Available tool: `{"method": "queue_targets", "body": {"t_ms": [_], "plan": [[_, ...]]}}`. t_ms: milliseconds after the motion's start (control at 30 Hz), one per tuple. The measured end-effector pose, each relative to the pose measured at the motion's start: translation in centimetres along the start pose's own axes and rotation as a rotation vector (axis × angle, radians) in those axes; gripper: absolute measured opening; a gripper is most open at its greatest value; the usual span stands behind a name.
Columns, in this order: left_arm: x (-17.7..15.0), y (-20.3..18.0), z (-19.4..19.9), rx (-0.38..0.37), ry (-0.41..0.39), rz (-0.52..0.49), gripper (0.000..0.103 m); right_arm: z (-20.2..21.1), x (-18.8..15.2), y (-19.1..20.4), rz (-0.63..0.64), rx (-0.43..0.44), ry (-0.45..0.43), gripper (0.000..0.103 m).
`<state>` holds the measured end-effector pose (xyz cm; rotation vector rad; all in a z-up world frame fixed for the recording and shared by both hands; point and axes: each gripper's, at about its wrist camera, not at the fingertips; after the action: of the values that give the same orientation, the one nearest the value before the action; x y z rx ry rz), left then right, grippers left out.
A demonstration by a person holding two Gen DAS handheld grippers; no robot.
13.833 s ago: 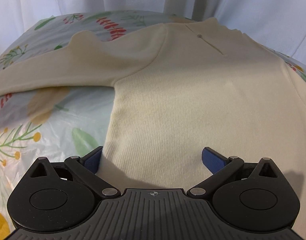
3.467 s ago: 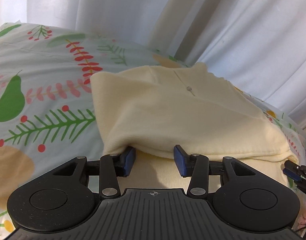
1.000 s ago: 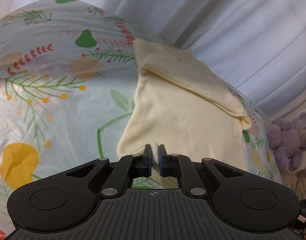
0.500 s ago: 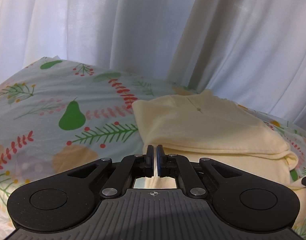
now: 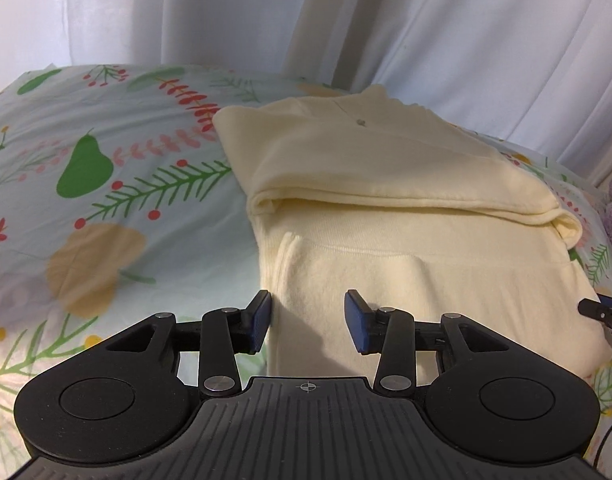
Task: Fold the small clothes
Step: 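Open the left tool and release the folded side, then grasp the sweater hem with both tools and lift it up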
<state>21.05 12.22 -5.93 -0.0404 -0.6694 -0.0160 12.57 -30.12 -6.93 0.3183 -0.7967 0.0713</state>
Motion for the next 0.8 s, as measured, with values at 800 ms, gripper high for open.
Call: {"method": "queue_targets", "body": {"t_ms": [800], "plan": [[6.0, -1.5, 4.5, 0.002, -0.234, -0.053, 0.01, 1.6, 4.7, 2.8, 0.178, -0.07, -0.154, 0.007]]}}
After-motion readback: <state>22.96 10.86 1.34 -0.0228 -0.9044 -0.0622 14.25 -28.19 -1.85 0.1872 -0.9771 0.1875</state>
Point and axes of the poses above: each gripper's, at about its wrist camera, not at the fingertips, and z roughly against the way its jaws point, y to its left, x to its top, and after that the axes turned 12 degrees about x, right-handed
